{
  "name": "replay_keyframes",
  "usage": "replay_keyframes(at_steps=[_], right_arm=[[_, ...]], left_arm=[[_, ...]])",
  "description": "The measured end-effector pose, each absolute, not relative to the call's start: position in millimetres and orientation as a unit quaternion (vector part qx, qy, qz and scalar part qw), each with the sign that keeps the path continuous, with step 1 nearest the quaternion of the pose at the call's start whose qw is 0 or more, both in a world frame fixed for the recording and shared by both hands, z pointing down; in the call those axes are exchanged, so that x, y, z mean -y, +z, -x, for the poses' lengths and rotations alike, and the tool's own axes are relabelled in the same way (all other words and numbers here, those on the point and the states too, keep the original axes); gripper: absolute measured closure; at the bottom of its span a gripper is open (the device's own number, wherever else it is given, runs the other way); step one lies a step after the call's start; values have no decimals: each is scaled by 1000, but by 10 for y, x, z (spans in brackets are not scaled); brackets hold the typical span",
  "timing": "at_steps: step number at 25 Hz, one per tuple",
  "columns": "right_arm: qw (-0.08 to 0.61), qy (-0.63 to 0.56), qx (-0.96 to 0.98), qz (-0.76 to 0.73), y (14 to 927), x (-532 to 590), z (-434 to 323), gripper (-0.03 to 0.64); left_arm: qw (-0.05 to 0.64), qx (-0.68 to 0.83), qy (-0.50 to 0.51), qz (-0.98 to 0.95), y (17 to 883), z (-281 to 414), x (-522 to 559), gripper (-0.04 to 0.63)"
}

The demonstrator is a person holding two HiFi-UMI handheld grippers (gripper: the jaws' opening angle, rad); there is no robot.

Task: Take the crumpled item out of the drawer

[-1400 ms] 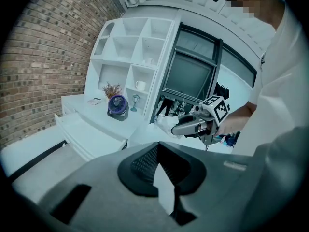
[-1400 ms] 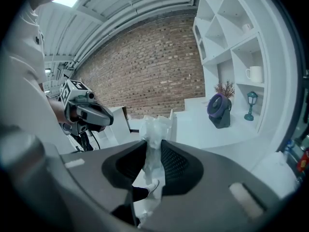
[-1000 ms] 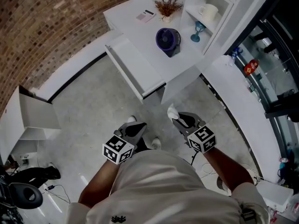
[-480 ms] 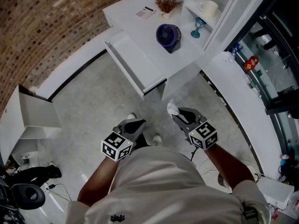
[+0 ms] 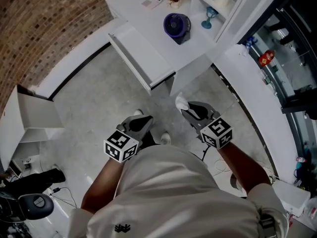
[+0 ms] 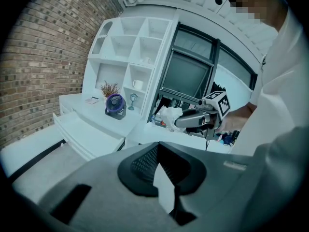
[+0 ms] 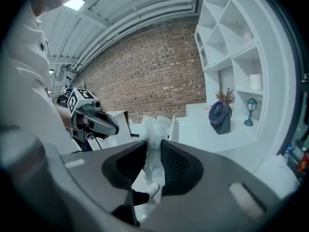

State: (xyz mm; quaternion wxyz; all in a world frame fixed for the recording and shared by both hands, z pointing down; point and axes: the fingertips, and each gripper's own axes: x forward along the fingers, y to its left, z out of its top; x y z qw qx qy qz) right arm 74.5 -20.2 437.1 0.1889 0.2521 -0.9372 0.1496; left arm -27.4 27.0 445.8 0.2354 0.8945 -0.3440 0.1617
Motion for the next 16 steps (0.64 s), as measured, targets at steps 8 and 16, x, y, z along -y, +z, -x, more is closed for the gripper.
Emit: replay_keyframes(at_steps=[8, 16], right_arm=[[190, 147, 938, -251, 4380, 181, -707, 514], [195, 151, 936, -252, 4393, 186, -727, 515]], left_arm=[[236, 344, 161, -894, 4480, 313, -299, 592], [241, 343, 160, -894, 4484, 309, -317, 592]])
